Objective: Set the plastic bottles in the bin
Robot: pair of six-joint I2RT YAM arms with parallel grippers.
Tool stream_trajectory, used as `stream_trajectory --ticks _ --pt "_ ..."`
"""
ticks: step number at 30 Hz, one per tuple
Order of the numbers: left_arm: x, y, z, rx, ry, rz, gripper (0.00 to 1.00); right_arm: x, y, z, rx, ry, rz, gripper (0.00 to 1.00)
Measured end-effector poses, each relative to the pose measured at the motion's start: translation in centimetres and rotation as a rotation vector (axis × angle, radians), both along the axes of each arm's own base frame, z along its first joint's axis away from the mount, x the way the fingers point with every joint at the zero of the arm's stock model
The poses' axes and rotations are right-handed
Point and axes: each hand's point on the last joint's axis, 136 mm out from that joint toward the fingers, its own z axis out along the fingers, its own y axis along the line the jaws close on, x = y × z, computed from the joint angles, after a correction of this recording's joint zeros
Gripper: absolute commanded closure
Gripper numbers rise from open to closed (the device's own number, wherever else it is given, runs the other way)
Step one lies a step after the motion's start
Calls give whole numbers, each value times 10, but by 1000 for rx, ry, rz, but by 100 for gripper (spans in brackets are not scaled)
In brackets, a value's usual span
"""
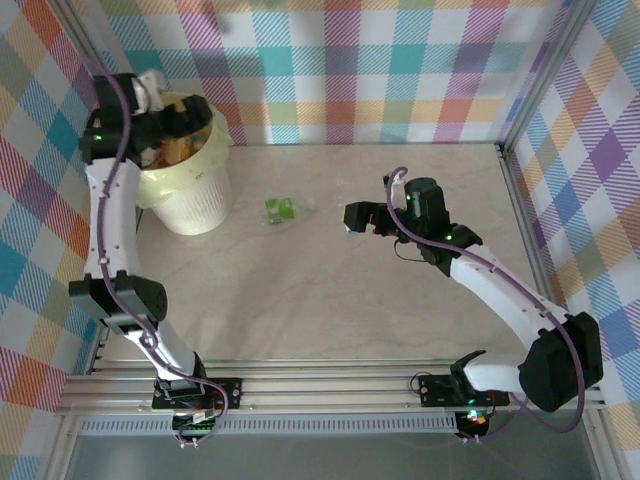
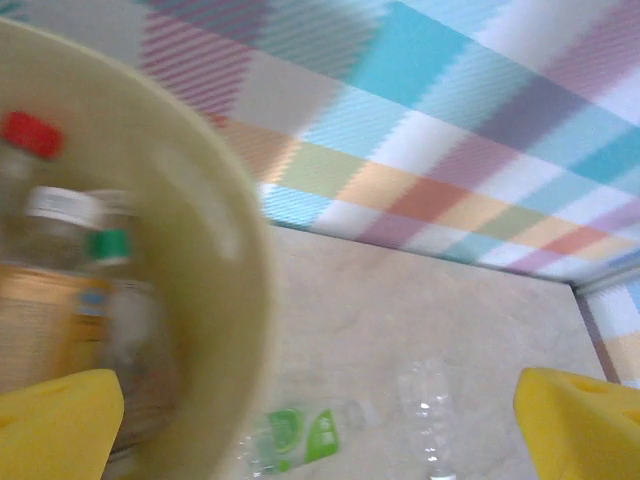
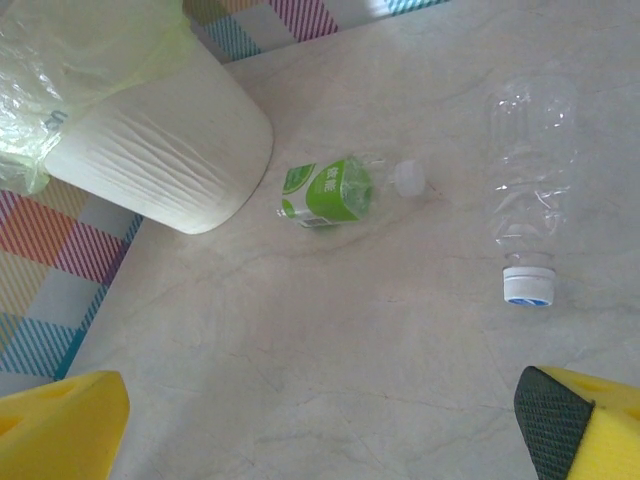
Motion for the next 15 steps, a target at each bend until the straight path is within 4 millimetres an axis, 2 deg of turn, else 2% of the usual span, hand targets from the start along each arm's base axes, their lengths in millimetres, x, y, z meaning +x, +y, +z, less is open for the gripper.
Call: stream_trajectory --ticks 4,6,9,15 --pt "-30 -76 -6 57 -46 -120 0 4 -5 -6 -2 0 -40 0" --pt "-44 -100 -14 84 -58 -174 0 6 -8 -11 -8 8 -64 0" --pt "-52 -121 -31 148 -57 -236 0 8 -13 -19 -17 28 -107 0" --pt "-51 -153 -80 270 -7 -380 0 13 -21 -31 -29 57 -170 0"
